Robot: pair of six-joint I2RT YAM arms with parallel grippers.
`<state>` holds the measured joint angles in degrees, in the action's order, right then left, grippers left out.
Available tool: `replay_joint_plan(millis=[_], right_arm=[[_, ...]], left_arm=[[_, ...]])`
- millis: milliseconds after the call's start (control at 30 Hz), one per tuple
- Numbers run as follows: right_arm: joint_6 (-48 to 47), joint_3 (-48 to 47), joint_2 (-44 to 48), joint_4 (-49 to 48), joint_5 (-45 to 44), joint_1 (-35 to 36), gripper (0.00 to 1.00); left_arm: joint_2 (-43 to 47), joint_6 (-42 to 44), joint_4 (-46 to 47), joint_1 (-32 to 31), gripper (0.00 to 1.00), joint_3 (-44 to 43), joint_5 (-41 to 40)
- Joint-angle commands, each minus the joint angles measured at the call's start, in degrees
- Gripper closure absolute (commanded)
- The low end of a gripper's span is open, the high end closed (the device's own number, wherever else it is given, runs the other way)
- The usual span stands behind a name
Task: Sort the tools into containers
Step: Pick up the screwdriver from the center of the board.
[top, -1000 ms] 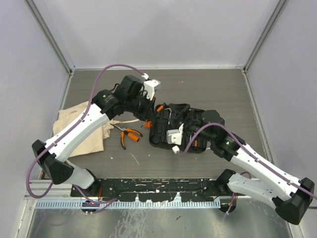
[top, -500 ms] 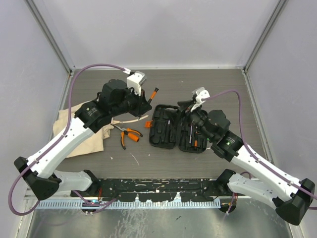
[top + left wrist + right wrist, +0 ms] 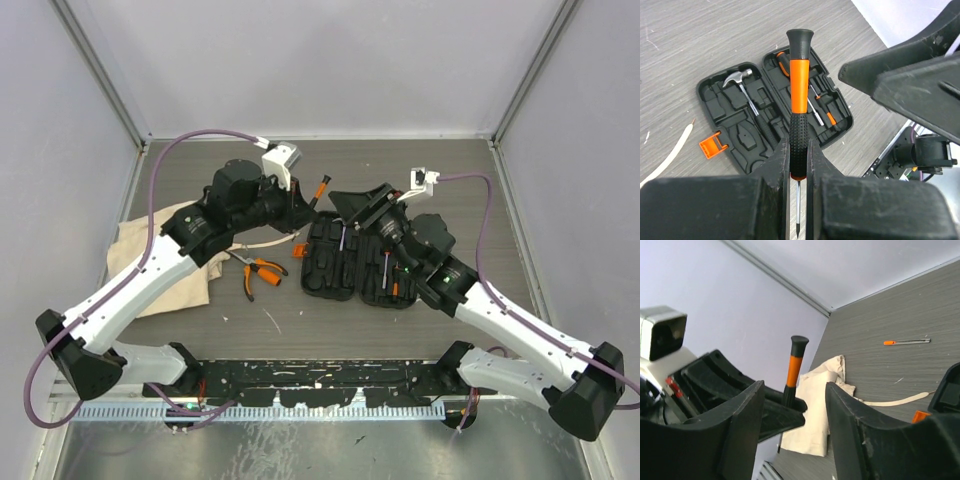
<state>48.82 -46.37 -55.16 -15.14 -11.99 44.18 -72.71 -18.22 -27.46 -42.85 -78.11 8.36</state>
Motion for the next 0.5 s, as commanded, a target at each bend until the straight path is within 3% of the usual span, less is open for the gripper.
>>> replay_joint_plan(millis=[0, 267, 467], right_arm=[[7.0, -3.0, -1.3, -4.0, -5.3, 0.1, 0.46], [8.3, -4.1, -4.8, -6.4, -2.2, 0.1, 0.51], [8.5, -3.9, -5.1, -6.0, -1.7, 0.2, 0.62]], left_arm=[[0.4, -1.8, 6.1, 0.1, 1.0, 0.0, 4.1], [-2.8, -2.4, 6.7, -0.1, 1.0, -0.8, 6.9], [-2.7, -2.7, 7.1, -0.3, 1.0, -0.4, 6.4]])
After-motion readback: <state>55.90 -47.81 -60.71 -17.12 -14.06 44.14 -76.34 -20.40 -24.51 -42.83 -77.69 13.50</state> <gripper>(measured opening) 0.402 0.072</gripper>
